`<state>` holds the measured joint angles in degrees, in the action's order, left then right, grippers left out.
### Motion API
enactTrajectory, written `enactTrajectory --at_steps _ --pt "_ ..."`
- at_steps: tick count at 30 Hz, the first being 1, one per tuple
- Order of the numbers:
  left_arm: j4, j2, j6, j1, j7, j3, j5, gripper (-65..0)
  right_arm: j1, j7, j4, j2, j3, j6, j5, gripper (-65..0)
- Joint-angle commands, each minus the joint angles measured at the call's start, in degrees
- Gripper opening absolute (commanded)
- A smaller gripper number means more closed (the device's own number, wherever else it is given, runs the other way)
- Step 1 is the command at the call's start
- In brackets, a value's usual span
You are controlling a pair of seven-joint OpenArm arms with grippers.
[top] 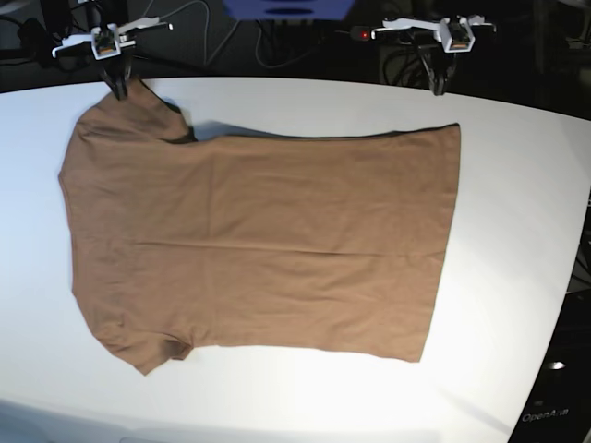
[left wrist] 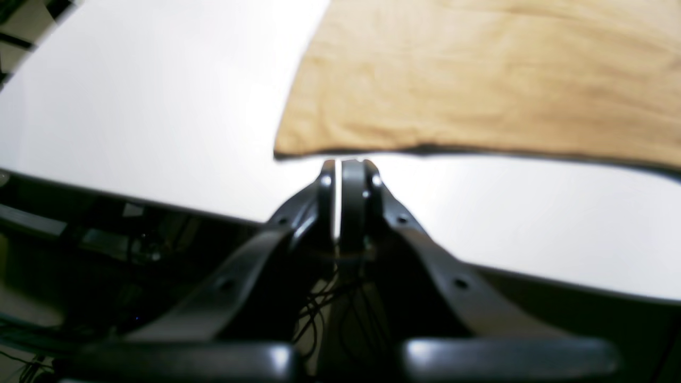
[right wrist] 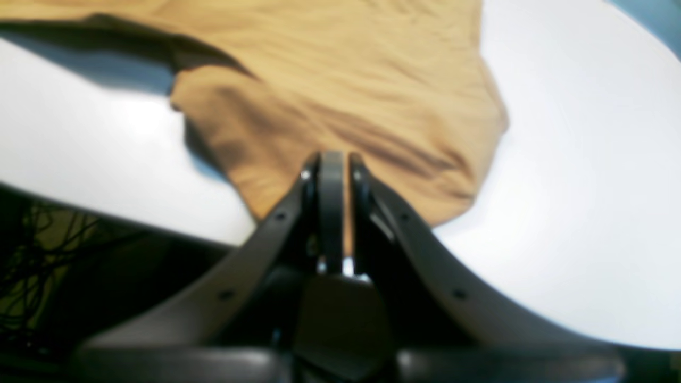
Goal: Fold the T-shirt properly
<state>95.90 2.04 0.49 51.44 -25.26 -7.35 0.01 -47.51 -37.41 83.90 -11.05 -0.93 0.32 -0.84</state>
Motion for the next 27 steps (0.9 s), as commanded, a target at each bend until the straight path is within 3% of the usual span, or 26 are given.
enactTrajectory --at_steps 1,7,10,18,27 --pt "1.1 0.1 0.2 0.9 0.0 0.0 -0.1 -63.9 -0.9 -1.5 0.6 0.0 0.4 -0.2 0.3 -63.3" --pt "2.6 0.1 0.2 0.0 3.1 0.0 -0.1 -63.9 -1.9 -1.6 0.5 2.7 1.8 -0.4 -5.6 -45.3" --pt "2.6 0.1 0.2 0.0 3.3 0.0 -0.1 -63.9 -1.7 -1.6 0.1 3.9 1.6 -0.4 -7.7 -39.6" --pt "2.6 0.1 0.2 0.0 3.3 -0.1 -0.1 -63.9 -0.1 -1.4 -1.0 3.8 1.5 -0.3 -8.7 -38.2" --pt "2.3 0.0 0.2 0.0 3.3 -0.1 -0.1 -63.9 2.4 3.3 -1.0 3.6 1.6 -0.2 -8.7 -38.2"
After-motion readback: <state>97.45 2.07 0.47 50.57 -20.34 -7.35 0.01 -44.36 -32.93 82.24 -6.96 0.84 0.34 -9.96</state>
